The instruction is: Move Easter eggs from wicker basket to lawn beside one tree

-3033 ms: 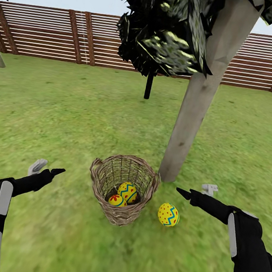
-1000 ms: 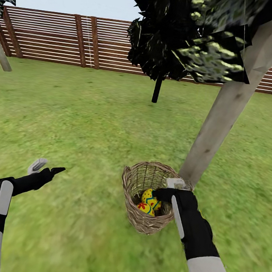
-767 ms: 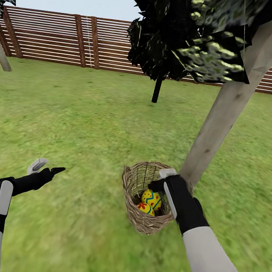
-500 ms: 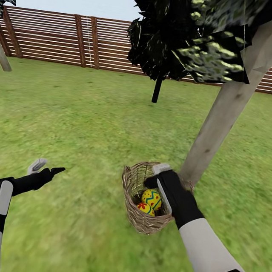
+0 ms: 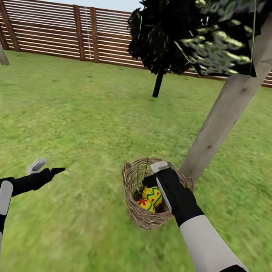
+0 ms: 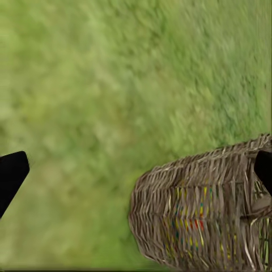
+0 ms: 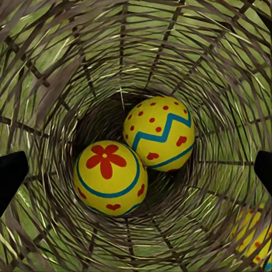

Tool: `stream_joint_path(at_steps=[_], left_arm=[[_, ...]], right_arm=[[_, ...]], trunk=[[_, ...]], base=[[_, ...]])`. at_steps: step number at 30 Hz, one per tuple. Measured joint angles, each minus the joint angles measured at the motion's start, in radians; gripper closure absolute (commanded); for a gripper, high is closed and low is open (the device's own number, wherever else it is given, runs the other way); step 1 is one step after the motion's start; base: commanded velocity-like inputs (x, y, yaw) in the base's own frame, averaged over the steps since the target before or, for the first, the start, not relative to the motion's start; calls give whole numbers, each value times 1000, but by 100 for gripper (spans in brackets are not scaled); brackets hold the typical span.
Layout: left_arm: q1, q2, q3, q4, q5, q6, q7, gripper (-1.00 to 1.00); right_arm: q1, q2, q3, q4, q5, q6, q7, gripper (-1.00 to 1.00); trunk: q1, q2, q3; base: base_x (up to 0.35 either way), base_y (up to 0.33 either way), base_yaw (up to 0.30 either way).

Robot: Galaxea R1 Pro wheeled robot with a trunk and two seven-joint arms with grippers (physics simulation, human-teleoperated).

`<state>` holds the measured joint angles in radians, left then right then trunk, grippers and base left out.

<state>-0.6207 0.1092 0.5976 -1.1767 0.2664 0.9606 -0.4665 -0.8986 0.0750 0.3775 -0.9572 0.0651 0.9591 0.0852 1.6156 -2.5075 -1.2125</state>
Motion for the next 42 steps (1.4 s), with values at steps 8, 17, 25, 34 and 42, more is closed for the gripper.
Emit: stream_joint_path(at_steps=[8,17,25,34,42], left_arm=[[-1,0,0,-3,0,-2,0,-100],[0,0,0,0,0,-3,0,-100],[0,0,0,-1,1,-2,-1,-100],[0,0,0,-1,0,-2,-2,-100],[0,0,0,-1,0,0,-2,-100]], right_arm=[[0,-3,-1,2,-1,2,-4,-100],[0,-4,0,5,-2,3,-5,-100],[0,-7,1,10,-3,5,-2,-100],[0,-15,3,47,-3,23,1,-100],[0,-64,122,66,-2,23,126,-100]], trunk=[[1,-1,-8],[0,-1,-8],[1,-1,-8],[4,-2,-31],[7,-4,-62]], base=[[8,0,0],[256,-8,0],[68,0,0],[1,0,0],[0,0,0]])
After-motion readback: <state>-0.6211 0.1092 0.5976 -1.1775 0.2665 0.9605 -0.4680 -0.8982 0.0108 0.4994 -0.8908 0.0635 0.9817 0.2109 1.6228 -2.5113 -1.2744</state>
